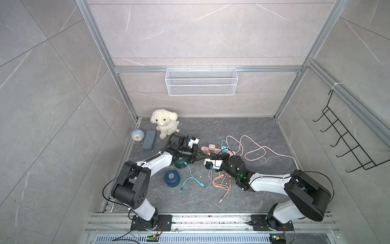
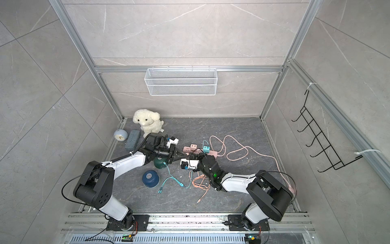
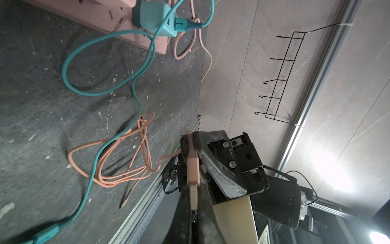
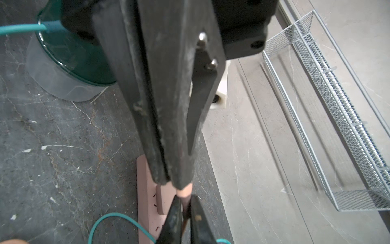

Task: Charge the cordless meat grinders
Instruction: Pick up the charging cable from the center of the board.

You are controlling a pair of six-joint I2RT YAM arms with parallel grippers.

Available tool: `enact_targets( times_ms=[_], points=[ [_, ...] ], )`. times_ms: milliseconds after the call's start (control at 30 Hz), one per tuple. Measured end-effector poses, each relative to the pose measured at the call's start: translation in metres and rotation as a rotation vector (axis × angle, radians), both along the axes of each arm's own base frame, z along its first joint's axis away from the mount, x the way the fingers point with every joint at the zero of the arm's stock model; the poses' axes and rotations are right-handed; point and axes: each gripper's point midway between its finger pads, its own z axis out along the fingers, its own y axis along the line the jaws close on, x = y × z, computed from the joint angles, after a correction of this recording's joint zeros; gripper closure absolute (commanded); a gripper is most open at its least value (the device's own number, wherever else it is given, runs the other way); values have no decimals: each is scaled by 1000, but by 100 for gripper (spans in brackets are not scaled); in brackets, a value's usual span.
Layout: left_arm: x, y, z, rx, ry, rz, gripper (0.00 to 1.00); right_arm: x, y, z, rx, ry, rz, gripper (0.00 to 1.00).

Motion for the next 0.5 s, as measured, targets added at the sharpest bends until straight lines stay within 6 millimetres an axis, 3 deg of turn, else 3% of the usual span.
enact_targets(
  times_ms=[167,300,500],
  points=[
    [2,0,1,-1,-10,1,100,-4,5,-6,0,104,16,44],
    [10,-2,7,-11,-51,-1,100,-15,6,4,24,236,22,40],
    [22,-4,10,-23,-109,-5,100,-31,-12,47,227,458,-59,43]
  ],
)
